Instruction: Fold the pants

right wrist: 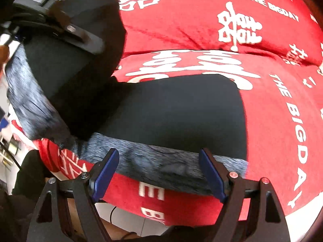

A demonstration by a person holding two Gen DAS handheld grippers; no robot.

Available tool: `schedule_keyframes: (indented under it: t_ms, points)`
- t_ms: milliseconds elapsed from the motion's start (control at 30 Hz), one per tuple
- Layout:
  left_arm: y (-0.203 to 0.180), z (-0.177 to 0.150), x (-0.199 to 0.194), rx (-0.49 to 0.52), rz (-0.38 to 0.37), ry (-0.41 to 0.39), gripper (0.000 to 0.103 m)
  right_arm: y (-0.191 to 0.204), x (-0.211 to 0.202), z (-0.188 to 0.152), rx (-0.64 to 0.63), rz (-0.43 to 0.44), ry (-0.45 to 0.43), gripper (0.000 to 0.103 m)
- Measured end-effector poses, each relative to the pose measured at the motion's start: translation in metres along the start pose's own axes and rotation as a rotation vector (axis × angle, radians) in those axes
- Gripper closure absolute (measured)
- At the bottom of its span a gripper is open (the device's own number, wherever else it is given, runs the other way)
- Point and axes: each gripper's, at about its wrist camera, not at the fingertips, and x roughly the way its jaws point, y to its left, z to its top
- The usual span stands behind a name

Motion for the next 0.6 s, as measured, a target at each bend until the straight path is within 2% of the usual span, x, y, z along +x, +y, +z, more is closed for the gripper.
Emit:
schedule_keyframes:
  t_ms: [200,233,267,333,433,567,600]
  points:
    - [-0.027,0.014,0.063,0.053,0.080,0.099,0.075,-0.017,-0.004,-0.007,0.030,-0.003,-0.009,0.019]
    - [-0.026,0.017,0.068,0.036,0.065,0.112,0.068,-0.017,-0.004,-0.008,0.030,-0.001,-0.010,0.019]
    - [-0.025,0.020,0.070,0.016,0.024,0.123,0.056,-0.017,-0.004,-0.009,0.027,0.000,-0.010,0.019]
    - [-0.023,0.023,0.065,-0.001,-0.041,0.120,0.051,-0.017,-0.004,-0.010,0.019,-0.007,-0.012,0.019]
    - [-0.032,0.023,0.047,0.047,-0.032,0.095,0.051,-0.018,-0.007,-0.013,0.021,0.010,-0.023,0.019]
    - [-0.038,0.019,0.001,0.107,-0.171,0.011,0.051,-0.022,-0.012,-0.015,0.042,0.053,-0.040,0.018]
    - [-0.041,0.018,-0.014,0.135,-0.182,-0.027,0.051,-0.024,-0.013,-0.016,0.049,0.064,-0.044,0.018]
